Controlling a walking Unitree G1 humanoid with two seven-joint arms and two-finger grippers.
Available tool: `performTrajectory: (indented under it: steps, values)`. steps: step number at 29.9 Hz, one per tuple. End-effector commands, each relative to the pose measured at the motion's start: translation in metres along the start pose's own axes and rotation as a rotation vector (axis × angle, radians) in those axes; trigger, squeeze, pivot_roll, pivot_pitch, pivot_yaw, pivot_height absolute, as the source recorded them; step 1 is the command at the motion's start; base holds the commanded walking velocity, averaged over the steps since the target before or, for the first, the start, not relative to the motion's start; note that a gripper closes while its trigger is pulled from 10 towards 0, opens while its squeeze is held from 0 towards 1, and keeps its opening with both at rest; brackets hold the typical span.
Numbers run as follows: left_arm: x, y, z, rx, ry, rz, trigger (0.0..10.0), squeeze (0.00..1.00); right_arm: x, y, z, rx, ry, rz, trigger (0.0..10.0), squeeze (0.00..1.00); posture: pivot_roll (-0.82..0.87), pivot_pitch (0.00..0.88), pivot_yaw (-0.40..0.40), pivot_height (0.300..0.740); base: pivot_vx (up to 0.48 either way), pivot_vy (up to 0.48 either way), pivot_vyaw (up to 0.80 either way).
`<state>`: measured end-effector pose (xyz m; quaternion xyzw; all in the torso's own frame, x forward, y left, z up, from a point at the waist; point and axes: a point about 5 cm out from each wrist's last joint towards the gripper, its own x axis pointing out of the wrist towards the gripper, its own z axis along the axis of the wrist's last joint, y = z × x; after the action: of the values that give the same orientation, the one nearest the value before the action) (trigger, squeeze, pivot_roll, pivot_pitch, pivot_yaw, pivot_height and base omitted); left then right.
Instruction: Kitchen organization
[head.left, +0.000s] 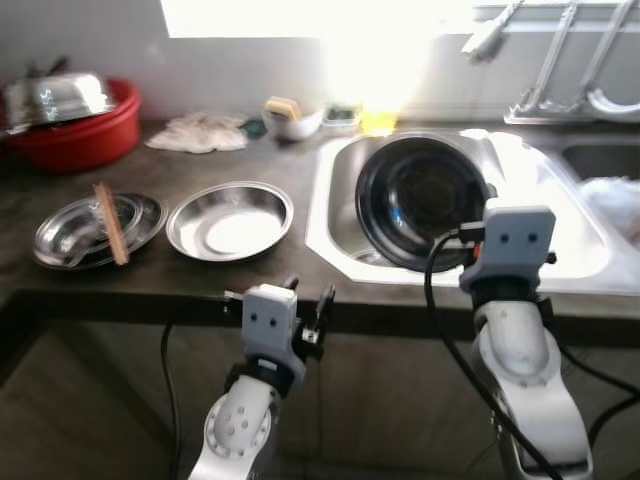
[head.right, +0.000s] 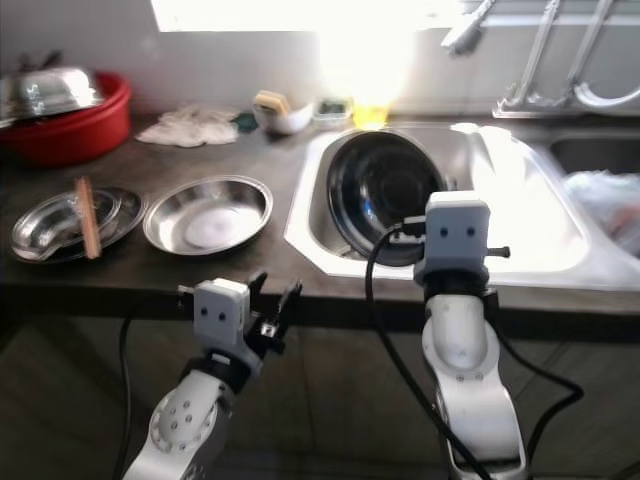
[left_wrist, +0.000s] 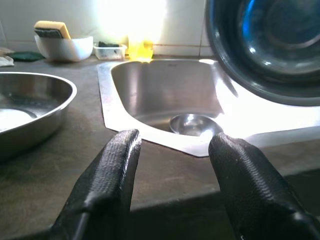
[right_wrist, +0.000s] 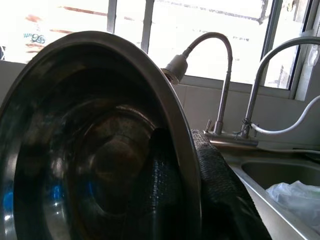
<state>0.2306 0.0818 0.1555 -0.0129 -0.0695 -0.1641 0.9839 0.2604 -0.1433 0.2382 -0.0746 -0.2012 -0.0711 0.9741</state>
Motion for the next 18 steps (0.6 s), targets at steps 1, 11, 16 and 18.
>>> performTrajectory:
  steps: [1,11,16,18]
  values:
    - [-0.0016,0.0008,-0.0016,0.025,0.010,0.005,10.0,0.00,0.0006,0.0032,0.0002,0.003,0.002,0.022,0.0,0.00,0.07,0.052,0.012,0.740,0.000,0.000,-0.49]
    - [-0.0019,-0.0005,0.0003,0.053,-0.004,-0.006,10.0,0.00,0.0031,0.0094,-0.0025,0.016,0.024,0.067,10.0,0.00,0.07,0.061,0.009,0.740,0.151,-0.272,0.00]
    - [-0.0022,-0.0024,-0.0004,0.055,-0.003,-0.018,10.0,0.00,0.0064,0.0086,-0.0022,0.025,0.025,0.071,10.0,0.00,0.07,0.061,0.009,0.740,0.261,-0.398,0.00]
    - [-0.0023,-0.0025,-0.0004,0.054,-0.003,-0.018,10.0,0.00,0.0069,0.0086,-0.0019,0.028,0.025,0.072,10.0,0.00,0.07,0.061,0.009,0.740,0.292,-0.375,0.00]
